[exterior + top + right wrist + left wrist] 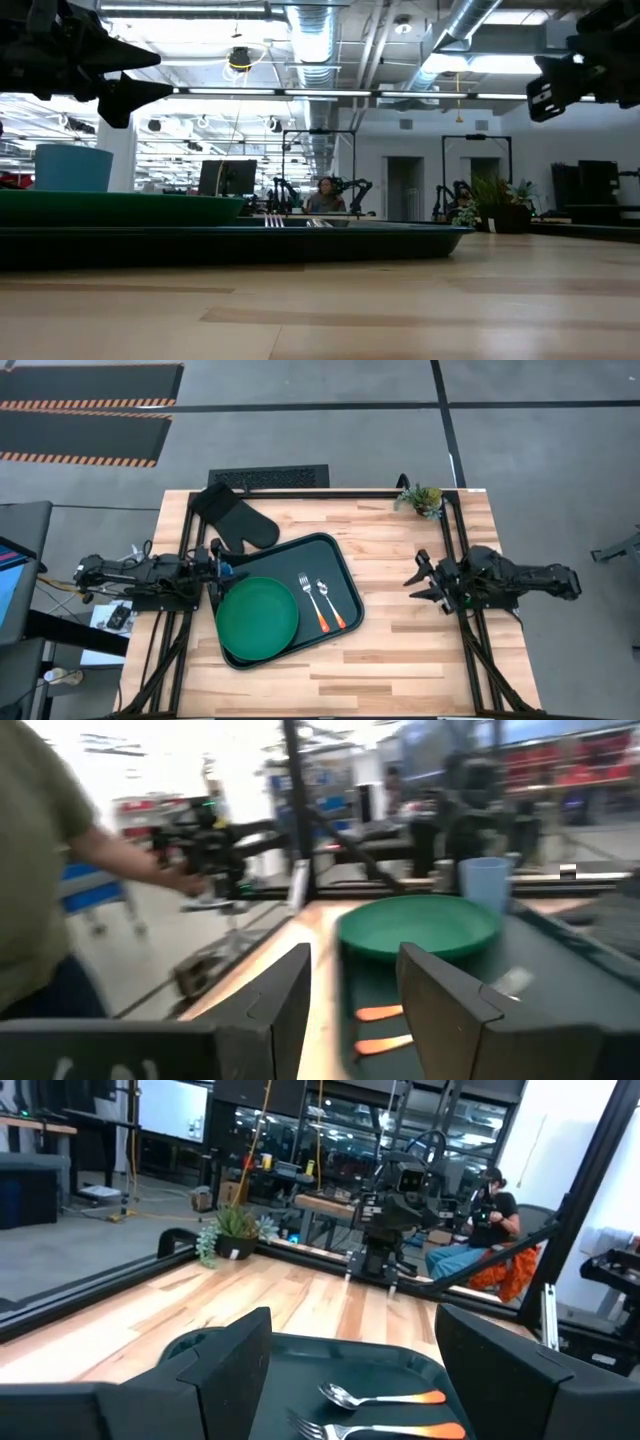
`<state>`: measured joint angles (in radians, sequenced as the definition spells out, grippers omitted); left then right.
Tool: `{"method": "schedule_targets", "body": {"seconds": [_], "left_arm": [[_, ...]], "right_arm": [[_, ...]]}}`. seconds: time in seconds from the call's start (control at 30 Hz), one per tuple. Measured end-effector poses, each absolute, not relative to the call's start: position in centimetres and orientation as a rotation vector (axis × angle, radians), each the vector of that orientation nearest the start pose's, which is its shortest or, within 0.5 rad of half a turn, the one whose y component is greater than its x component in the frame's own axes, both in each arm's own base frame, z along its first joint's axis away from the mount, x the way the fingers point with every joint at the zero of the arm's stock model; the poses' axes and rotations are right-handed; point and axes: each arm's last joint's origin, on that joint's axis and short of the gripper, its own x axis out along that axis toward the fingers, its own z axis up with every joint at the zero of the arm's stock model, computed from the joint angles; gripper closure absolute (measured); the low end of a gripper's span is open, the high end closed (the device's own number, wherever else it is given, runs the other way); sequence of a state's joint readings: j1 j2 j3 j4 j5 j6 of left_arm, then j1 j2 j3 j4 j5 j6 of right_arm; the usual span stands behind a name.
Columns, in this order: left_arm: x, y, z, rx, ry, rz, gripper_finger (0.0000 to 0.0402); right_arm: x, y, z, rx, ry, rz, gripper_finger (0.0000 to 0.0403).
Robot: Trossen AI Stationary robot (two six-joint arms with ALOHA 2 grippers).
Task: Pick and place plate/cup/fork/spoon on tray
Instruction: Return to Home Position
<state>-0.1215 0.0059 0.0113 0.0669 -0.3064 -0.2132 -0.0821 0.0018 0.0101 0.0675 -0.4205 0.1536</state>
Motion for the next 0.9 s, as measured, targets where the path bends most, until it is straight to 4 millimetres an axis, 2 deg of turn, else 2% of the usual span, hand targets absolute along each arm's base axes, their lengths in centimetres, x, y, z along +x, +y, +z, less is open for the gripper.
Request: {"method": "schedule_targets", "body": {"seconds": [0.07, 0.9], "left_arm": [[9.61, -0.3, 17.32, -0.221, -0.089, 0.176, 0.0132], [9.61, -0.24, 17.31, -0.244, -0.093, 0.195, 0.0132]], "right_arm": [[9.46, 0.36, 17.3, 0.138, -0.042, 0.38, 0.0228], [9.45, 0.13, 17.57, 0.144, -0.07, 0.353, 0.0228]]}}
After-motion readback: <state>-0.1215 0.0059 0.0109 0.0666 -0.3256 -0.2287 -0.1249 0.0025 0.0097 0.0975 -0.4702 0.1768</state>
